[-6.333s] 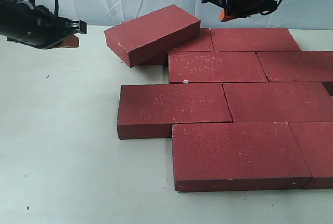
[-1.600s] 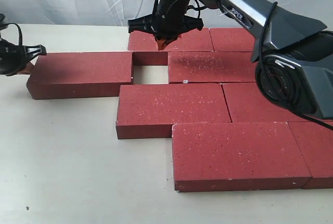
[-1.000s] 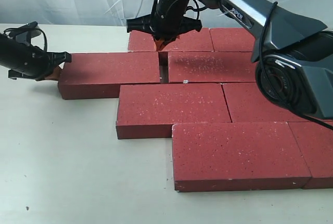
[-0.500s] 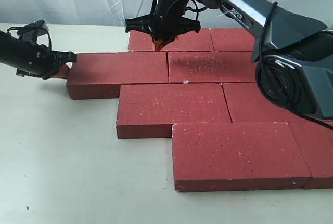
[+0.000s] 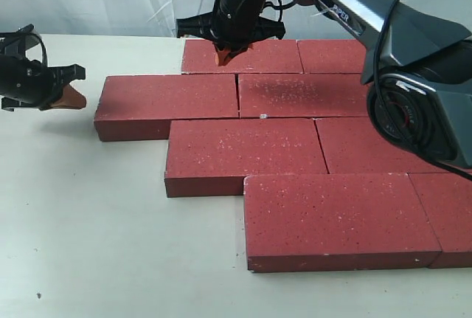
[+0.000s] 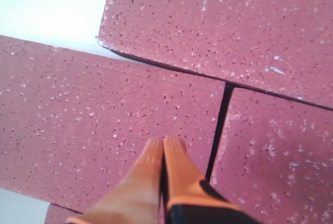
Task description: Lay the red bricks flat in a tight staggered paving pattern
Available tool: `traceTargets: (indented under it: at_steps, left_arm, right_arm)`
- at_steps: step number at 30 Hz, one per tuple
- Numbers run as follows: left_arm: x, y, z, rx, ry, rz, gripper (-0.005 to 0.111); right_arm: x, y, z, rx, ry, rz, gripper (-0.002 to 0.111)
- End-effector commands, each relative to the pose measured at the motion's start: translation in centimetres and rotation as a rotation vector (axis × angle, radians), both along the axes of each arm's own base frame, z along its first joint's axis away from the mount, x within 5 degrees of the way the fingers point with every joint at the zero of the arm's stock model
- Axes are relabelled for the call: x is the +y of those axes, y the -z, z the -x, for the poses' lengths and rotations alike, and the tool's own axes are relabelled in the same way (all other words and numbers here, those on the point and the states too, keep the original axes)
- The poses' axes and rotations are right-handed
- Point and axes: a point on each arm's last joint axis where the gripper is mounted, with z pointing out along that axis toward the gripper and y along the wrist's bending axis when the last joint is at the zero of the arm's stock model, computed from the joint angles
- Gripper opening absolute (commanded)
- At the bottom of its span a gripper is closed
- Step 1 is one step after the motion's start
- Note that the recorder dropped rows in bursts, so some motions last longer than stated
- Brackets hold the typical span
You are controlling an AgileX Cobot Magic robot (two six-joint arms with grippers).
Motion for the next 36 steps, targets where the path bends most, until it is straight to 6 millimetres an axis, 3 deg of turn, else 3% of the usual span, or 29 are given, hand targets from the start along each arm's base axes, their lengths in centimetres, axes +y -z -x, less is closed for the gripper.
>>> traceTargets:
  at_steps: [1, 7, 15, 19, 25, 36]
  left_arm:
    - [-1.3, -0.2, -0.3, -0.025, 0.032, -0.005, 0.0]
    - [-3.1, 0.9, -0.7, -0.076, 0.103, -0.006, 0.0]
    - [-3.0, 0.8, -0.8, -0.092, 0.121, -0.022, 0.0]
    - [-1.9, 0.6, -0.6, -0.047, 0.062, -0.016, 0.0]
    - [0.3, -1.6, 0.1, -0.003, -0.017, -0.054, 0.0]
    - [0.1, -6.5, 1.8, 0.006, 0.01, -0.091, 0.0]
  right_arm:
    - [-0.3, -1.6, 0.1, -0.032, -0.008, -0.013, -0.001]
    - [-0.3, -1.6, 0.1, -0.037, -0.022, -0.008, -0.001]
    - [-0.3, -1.6, 0.1, -0.037, -0.025, -0.007, -0.001]
    - [-0.3, -1.9, 0.2, -0.042, -0.025, -0.01, -0.001]
    - [-0.5, -3.5, 0.5, -0.069, -0.026, -0.025, -0.001]
    - [-0.1, -7.9, 2.2, -0.097, -0.114, -0.162, -0.001]
